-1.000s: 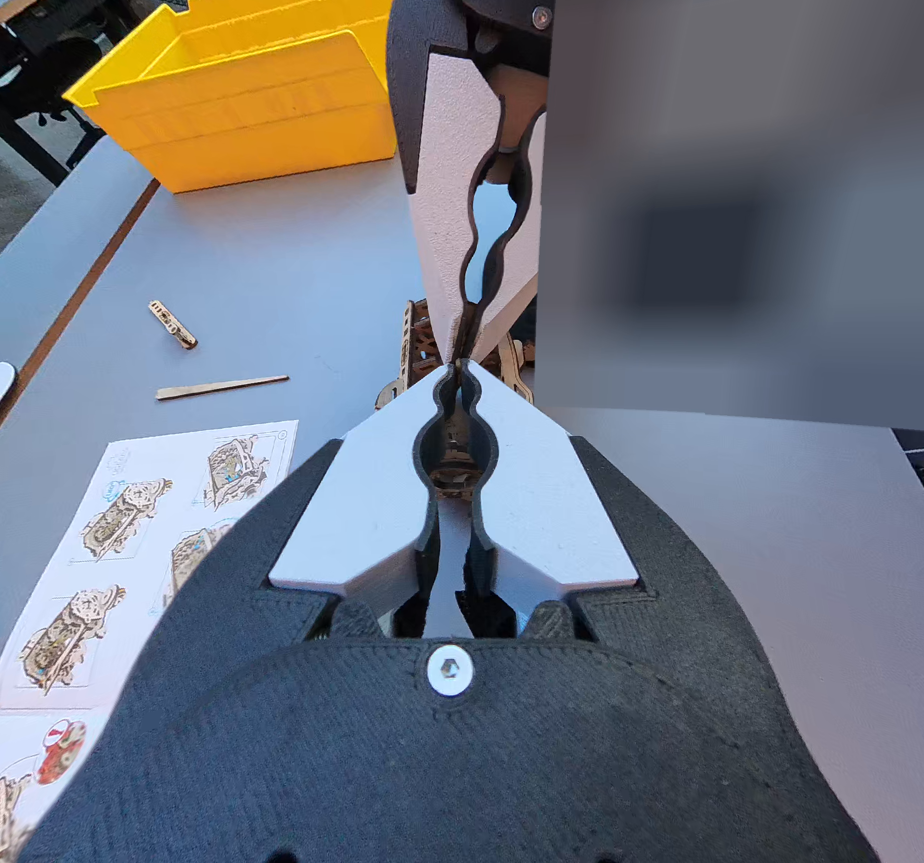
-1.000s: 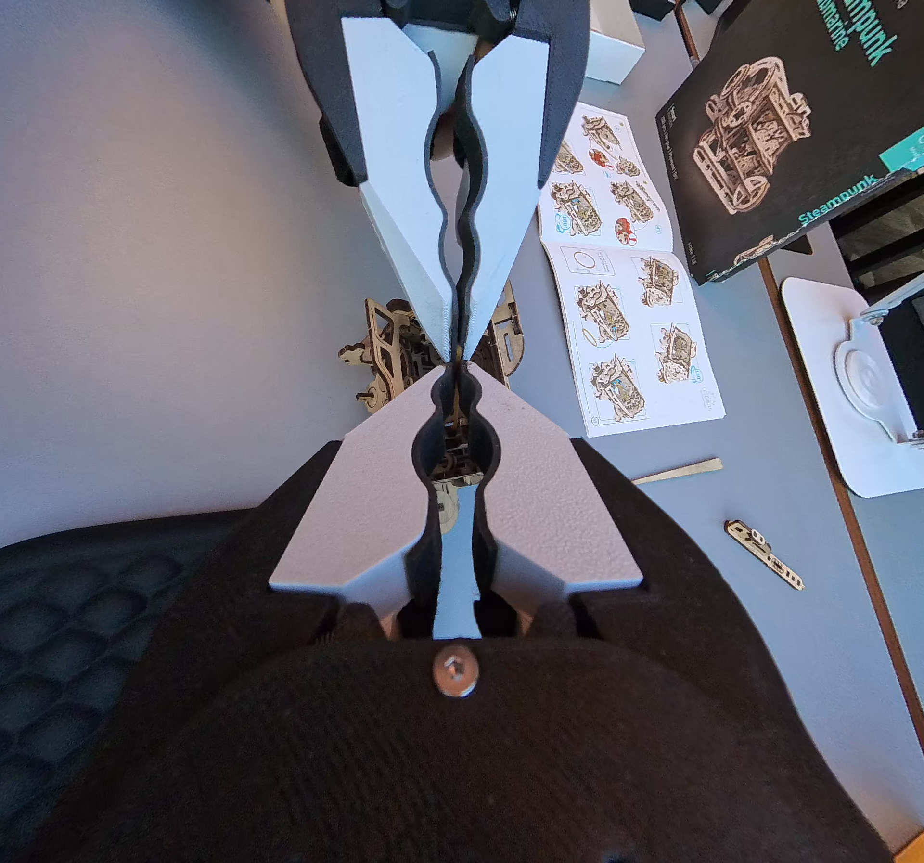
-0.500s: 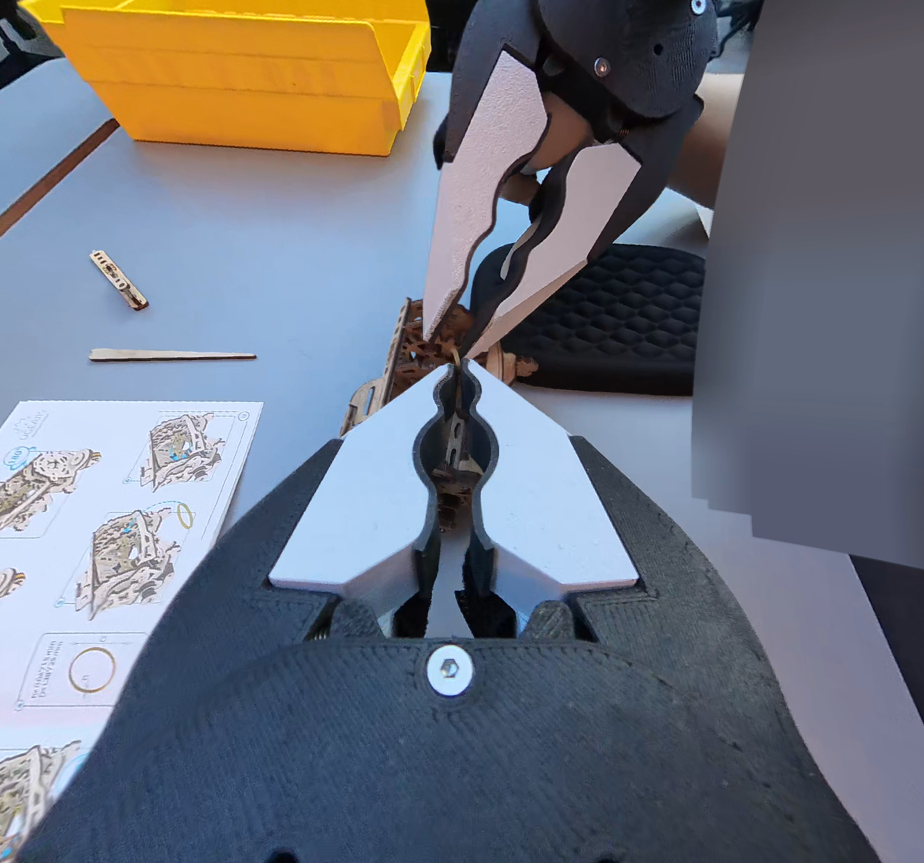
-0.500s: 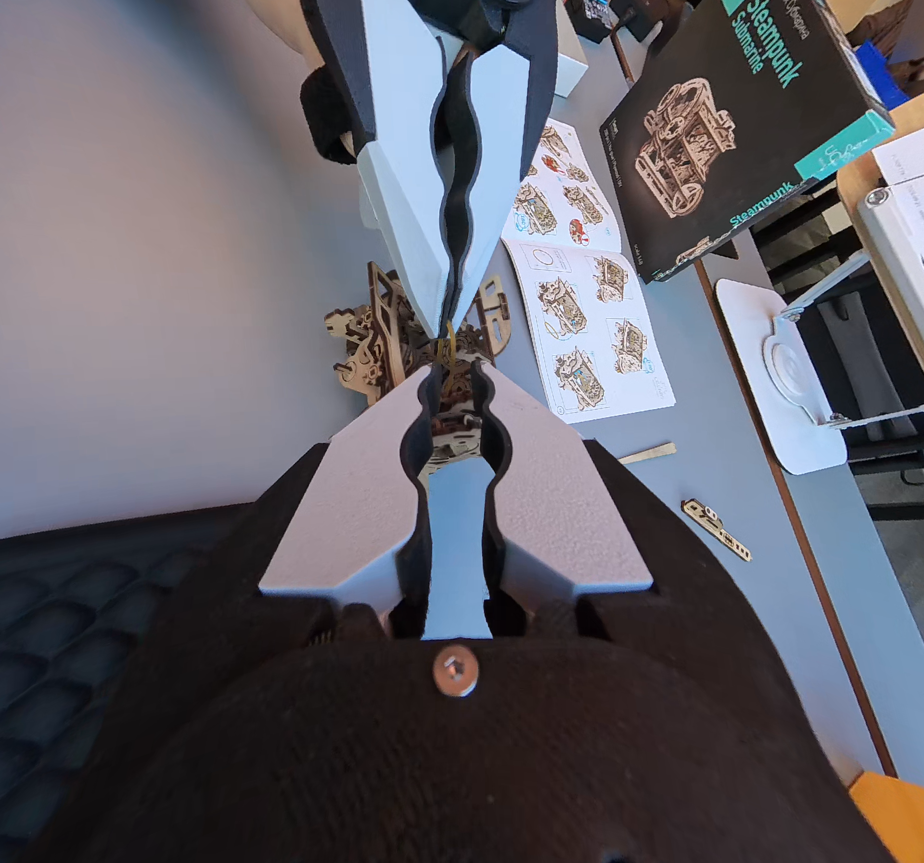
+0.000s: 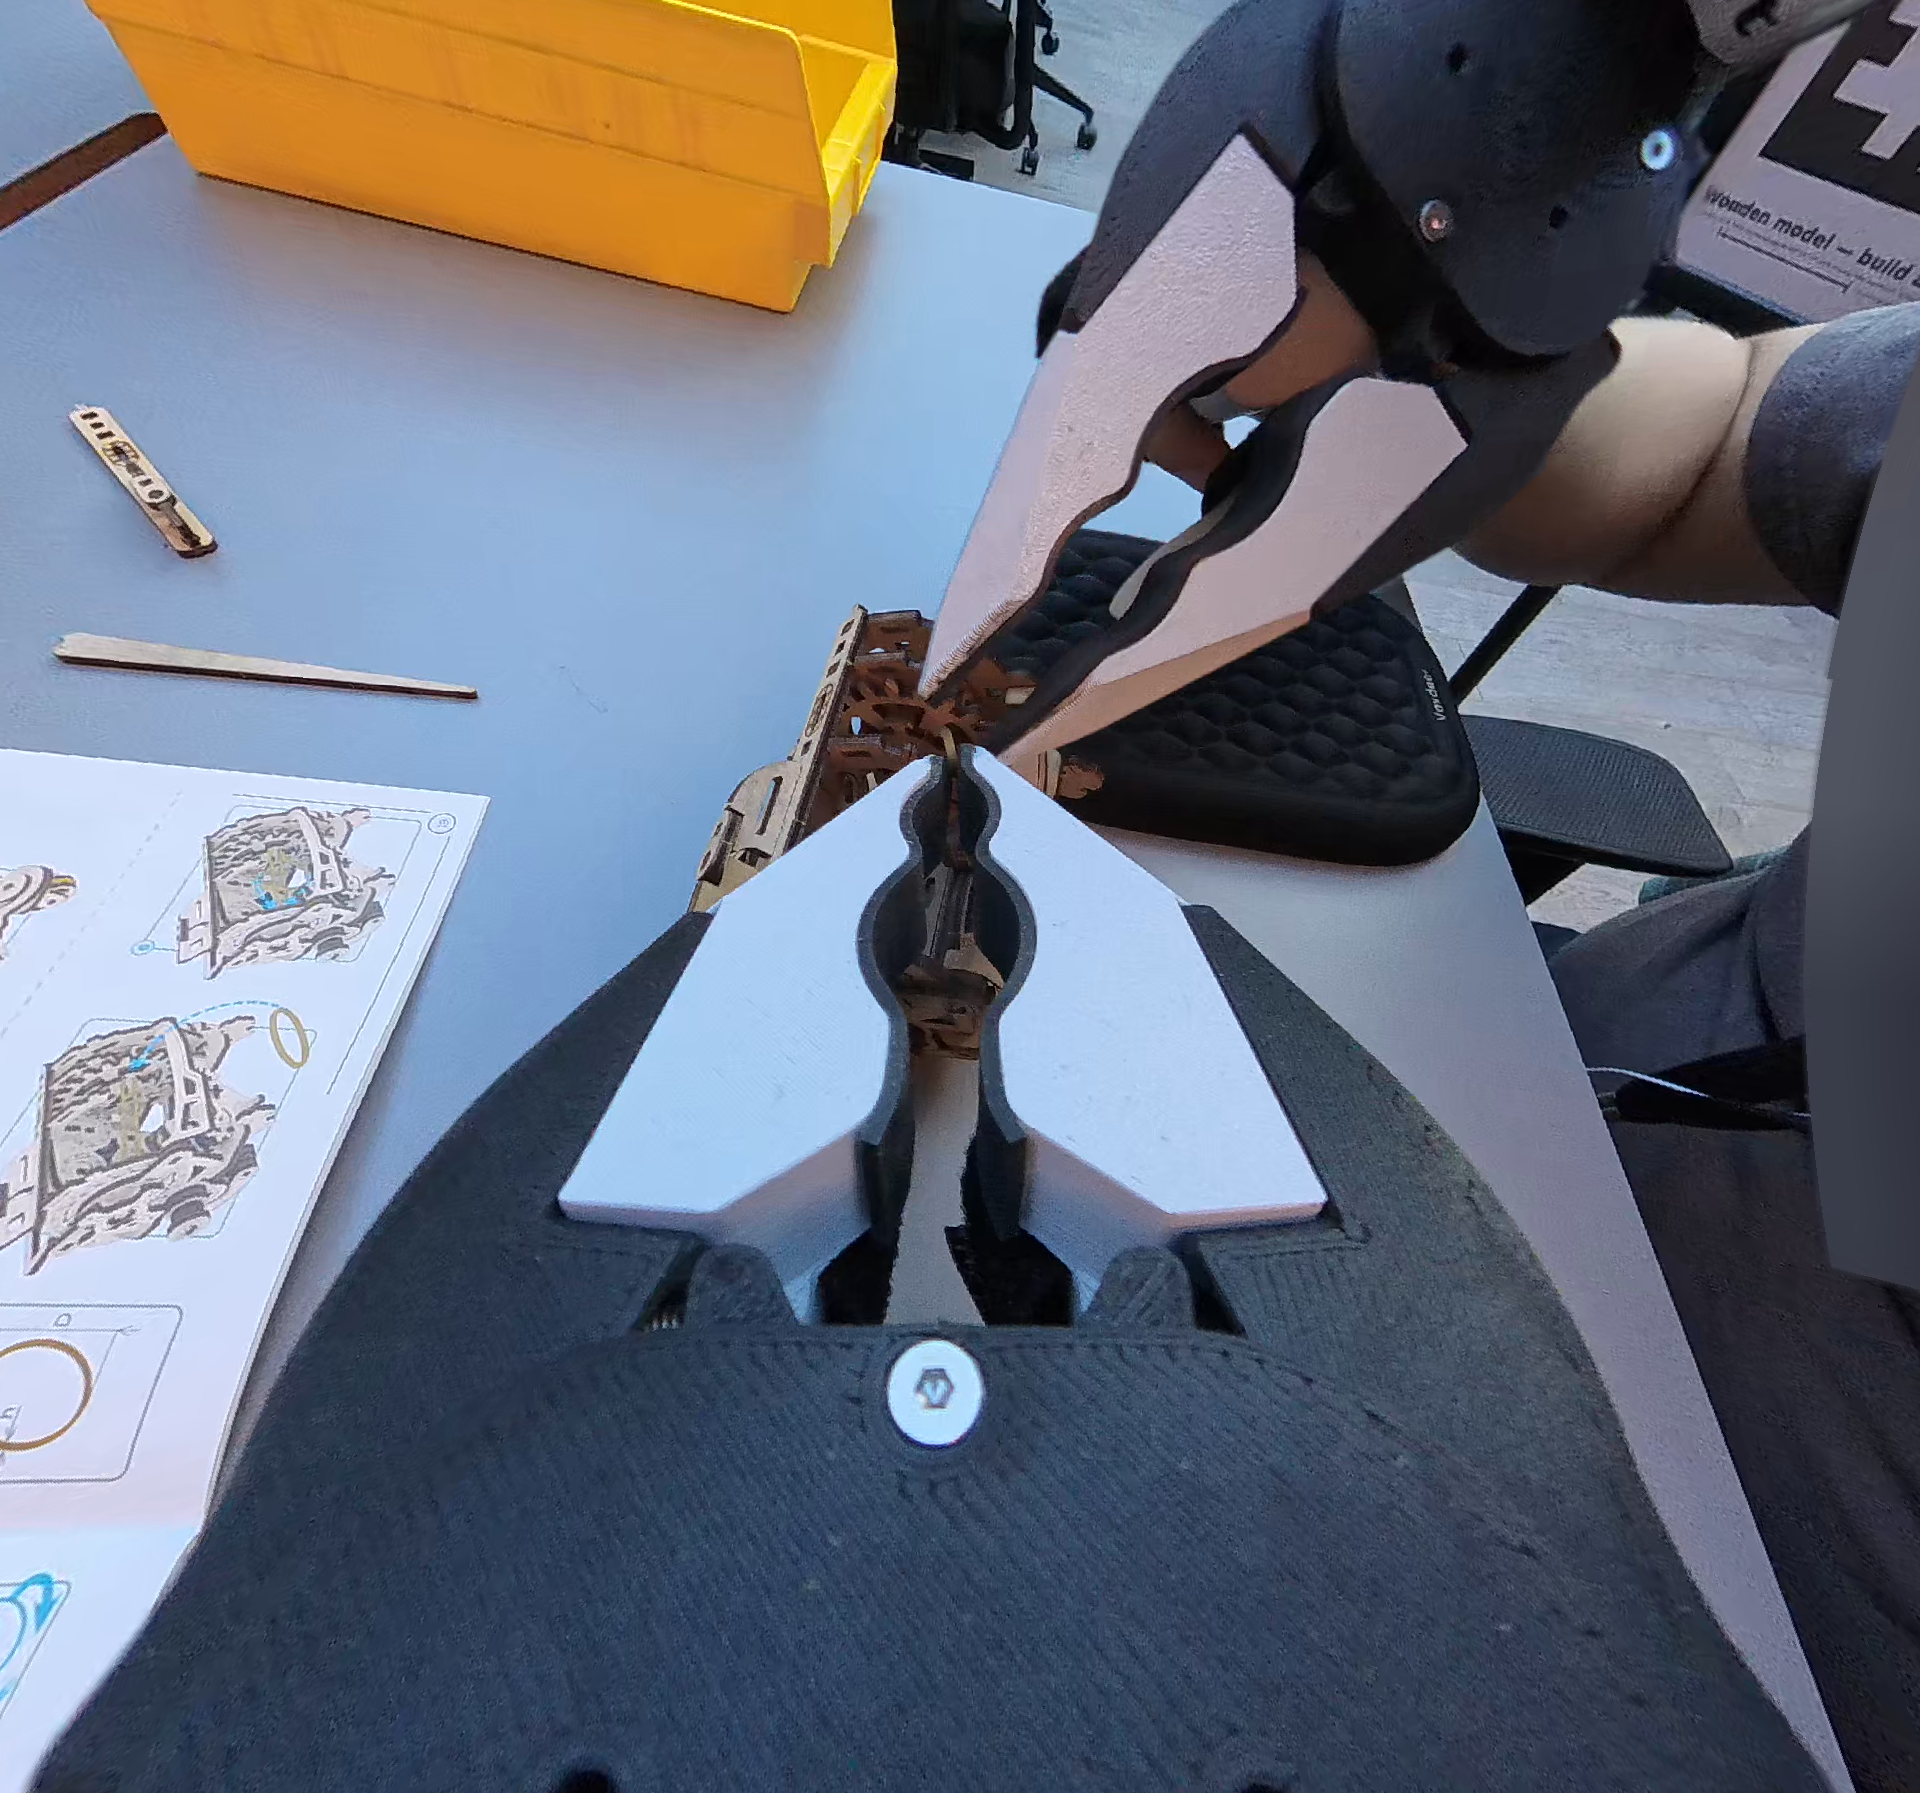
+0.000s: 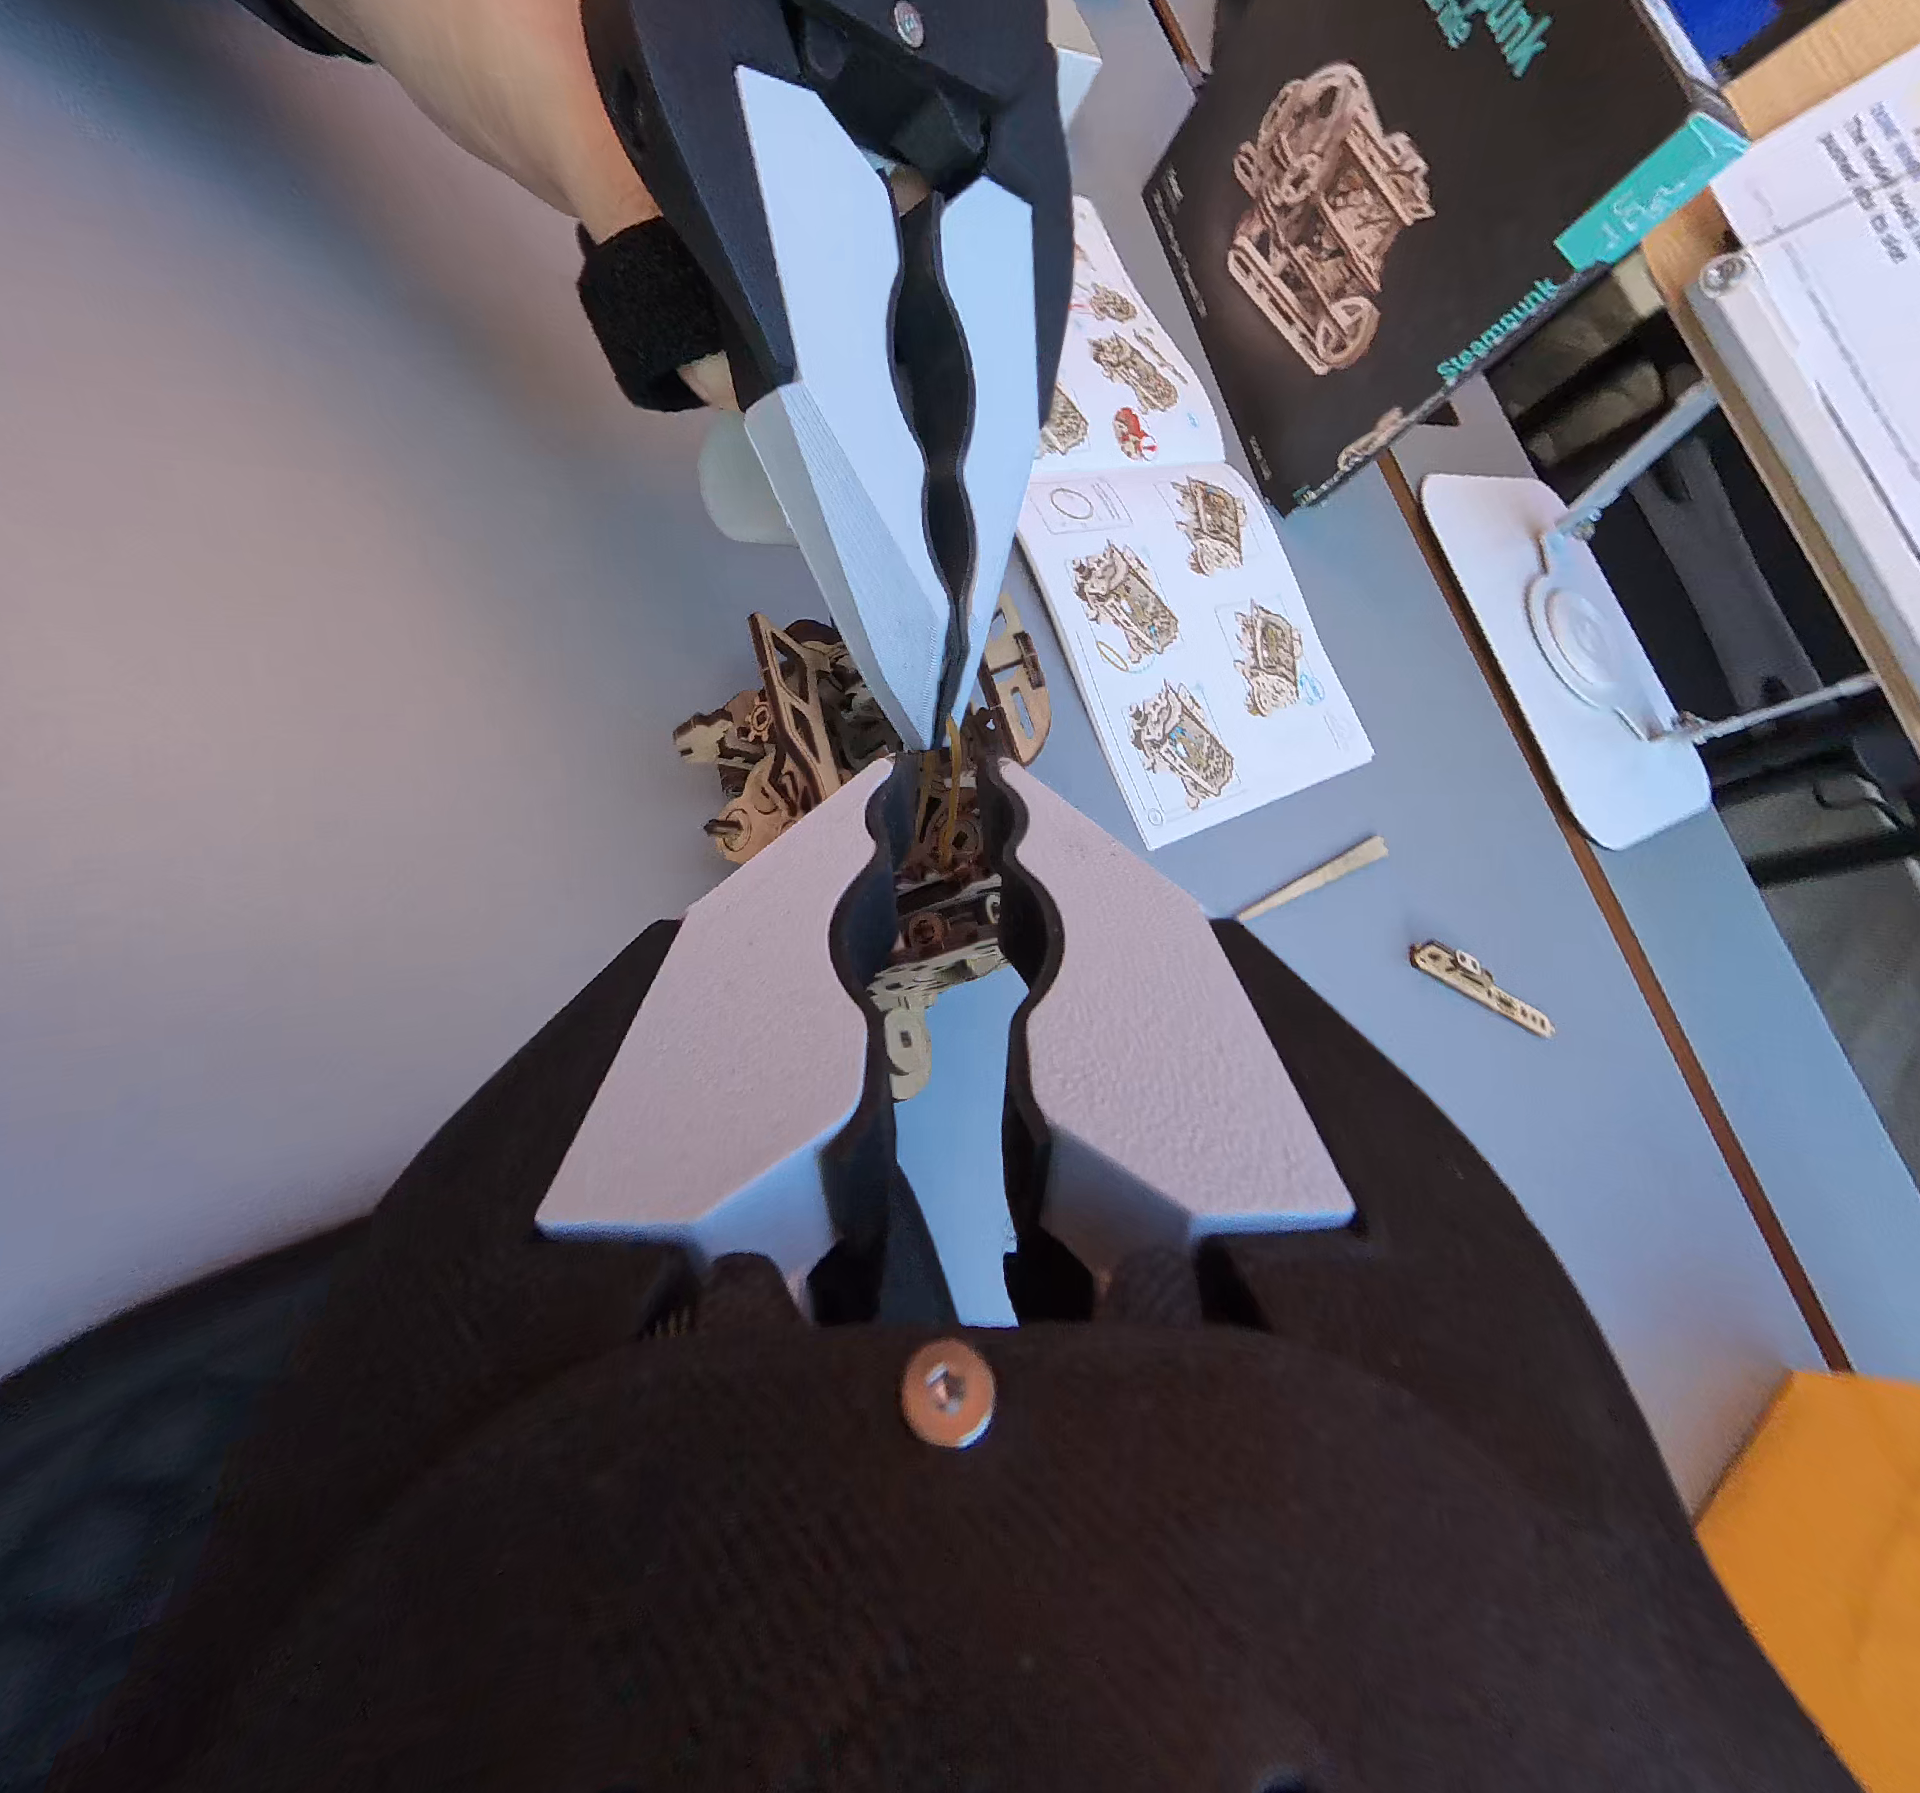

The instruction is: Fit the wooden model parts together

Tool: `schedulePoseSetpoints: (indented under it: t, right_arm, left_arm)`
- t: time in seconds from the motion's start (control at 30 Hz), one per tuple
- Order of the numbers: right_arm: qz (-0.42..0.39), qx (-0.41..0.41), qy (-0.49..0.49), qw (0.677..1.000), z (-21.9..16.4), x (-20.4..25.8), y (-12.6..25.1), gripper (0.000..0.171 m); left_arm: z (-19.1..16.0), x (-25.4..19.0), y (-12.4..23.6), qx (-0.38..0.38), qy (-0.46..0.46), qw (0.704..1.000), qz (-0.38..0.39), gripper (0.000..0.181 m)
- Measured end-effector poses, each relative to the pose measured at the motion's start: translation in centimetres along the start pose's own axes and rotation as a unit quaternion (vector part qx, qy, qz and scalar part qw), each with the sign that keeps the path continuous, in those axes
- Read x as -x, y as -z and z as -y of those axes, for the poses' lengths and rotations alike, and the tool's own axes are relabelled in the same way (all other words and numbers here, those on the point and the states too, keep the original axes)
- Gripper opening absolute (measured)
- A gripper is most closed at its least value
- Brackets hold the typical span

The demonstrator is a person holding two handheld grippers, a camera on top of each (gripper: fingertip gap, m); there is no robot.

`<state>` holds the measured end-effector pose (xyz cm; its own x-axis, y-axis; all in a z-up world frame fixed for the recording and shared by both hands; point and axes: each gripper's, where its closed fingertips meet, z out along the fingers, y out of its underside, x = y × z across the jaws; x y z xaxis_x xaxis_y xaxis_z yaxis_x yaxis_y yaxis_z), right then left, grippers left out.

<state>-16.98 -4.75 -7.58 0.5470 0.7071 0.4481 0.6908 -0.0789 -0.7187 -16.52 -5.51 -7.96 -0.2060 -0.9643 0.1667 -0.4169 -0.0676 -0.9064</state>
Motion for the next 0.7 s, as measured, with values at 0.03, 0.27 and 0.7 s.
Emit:
schedulePoseSetpoints:
  t: [0.03, 0.27, 0.7]
  right_arm:
    - [-0.011, 0.005, -0.002, 1.0, 0.07, 0.08, 0.0, 0.012]
    - [-0.064, 0.038, -0.019, 0.997, -0.47, 0.05, -0.25, 0.011]
    - [-0.107, 0.037, -0.012, 0.993, -0.89, 0.01, -0.62, 0.004]
  left_arm:
    - [-0.01, -0.02, 0.0, 0.0, 0.001, 1.0, -0.001, 0.0]
    - [0.14, 0.01, 0.12, -0.006, 0.023, 1.0, -0.008, 0.0]
    - [-0.1, -0.09, 0.17, -0.002, 0.034, 0.999, -0.015, 0.0]
